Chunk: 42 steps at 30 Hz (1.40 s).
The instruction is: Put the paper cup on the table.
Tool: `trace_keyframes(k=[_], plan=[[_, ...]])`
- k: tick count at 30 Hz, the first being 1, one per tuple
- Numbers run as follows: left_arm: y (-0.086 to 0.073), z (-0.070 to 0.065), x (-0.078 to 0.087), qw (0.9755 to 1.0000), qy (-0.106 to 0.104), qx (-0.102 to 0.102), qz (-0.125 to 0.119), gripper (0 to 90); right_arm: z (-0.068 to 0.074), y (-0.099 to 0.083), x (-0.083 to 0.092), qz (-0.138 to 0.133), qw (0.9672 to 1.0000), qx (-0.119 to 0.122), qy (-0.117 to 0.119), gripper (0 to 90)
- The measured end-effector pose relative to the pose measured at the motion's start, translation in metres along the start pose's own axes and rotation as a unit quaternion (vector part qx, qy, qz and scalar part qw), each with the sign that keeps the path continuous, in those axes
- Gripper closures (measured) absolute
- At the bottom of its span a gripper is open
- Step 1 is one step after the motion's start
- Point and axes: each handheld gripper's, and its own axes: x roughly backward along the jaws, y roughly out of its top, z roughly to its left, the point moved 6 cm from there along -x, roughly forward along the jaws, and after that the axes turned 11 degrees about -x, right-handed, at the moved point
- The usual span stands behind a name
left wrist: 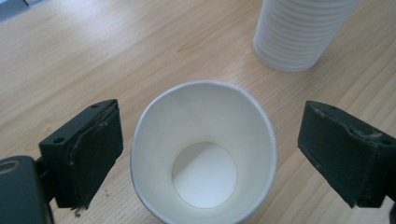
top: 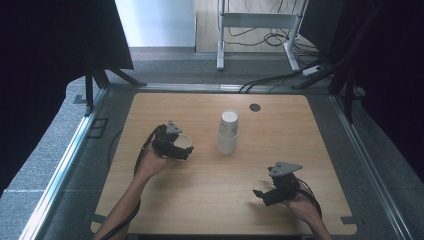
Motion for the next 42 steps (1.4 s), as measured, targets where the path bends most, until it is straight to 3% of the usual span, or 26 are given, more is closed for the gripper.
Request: trace_keyframes(k=[10,18,25,31,36,42], plan=[[0.011,-0.009,0.028,0.9993,0.001,-0.028,-0.023,2.0,-0.004,0.001,0.003,-0.008,0.9999,-0.008,-0.009,0.0],[0.016,-0.025,0.046,0.9979,-0.007,-0.051,-0.041,0.0,-0.007,-0.002,0.006,-0.013,0.9997,-0.014,-0.019,0.0],[0.015,-0.043,0.062,0.9967,-0.024,-0.051,-0.058,0.0,-0.010,-0.004,0.010,-0.020,0.9993,-0.022,-0.021,0.0],[-0.001,-0.057,0.070,0.9968,-0.025,-0.045,-0.061,0.0,-0.012,-0.007,0.012,-0.017,0.9992,-0.024,-0.025,0.0],[-0.026,-0.070,0.067,0.9978,-0.015,-0.029,-0.058,0.0,-0.013,-0.012,0.012,-0.013,0.9991,-0.030,-0.028,0.0],[-0.056,-0.083,0.057,0.9987,-0.019,-0.009,-0.046,0.0,-0.013,-0.018,0.010,0.000,0.9991,-0.027,-0.033,0.0]])
